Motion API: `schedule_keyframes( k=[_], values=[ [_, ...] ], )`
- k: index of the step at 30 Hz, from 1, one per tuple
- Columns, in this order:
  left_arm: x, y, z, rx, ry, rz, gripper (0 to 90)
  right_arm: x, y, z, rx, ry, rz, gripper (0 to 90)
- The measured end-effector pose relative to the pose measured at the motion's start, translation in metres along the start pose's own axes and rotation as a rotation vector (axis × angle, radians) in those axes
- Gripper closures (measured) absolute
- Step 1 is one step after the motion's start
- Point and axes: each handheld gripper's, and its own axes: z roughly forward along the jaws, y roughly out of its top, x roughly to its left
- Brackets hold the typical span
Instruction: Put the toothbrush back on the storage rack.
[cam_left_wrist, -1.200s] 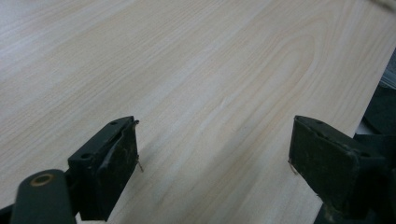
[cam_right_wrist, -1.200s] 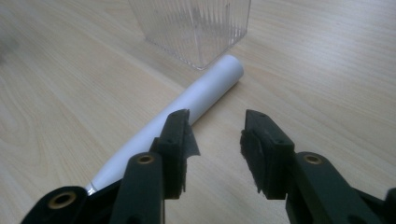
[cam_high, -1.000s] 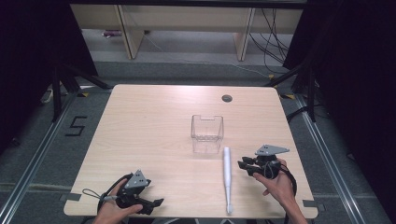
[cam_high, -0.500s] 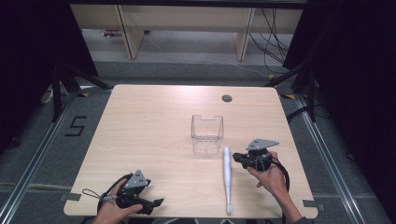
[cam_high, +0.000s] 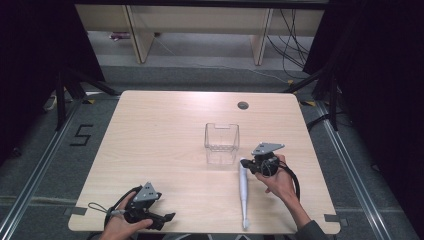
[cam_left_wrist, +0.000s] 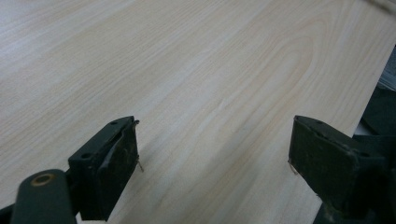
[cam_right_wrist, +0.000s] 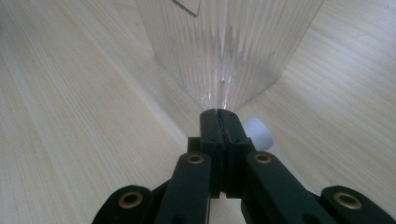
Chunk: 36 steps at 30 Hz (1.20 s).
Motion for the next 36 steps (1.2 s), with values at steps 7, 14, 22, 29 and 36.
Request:
schedule_keyframes(
  k=[7, 14, 22, 29, 36],
  values=[
    [-0.001, 0.0, 0.0, -0.009, -0.009, -0.007, 15.0, -0.002, 0.006, 0.019, 0.038, -0.009, 0.007, 90.0],
    [-0.001, 0.0, 0.0, -0.001, -0.011, -0.006, 15.0, -0.003, 0.007, 0.026, 0.078, -0.021, -0.001, 90.0],
    [-0.001, 0.0, 0.0, 0.002, -0.015, 0.001, 15.0, -0.01, 0.006, 0.028, 0.082, -0.013, -0.019, 89.7],
    [-0.001, 0.0, -0.001, -0.007, -0.006, 0.0, 15.0, -0.012, 0.002, 0.022, 0.115, -0.024, -0.007, 89.5],
    [-0.003, 0.0, 0.0, -0.017, -0.018, -0.016, 15.0, -0.016, -0.003, 0.017, 0.114, -0.031, 0.01, 88.8]
  ],
)
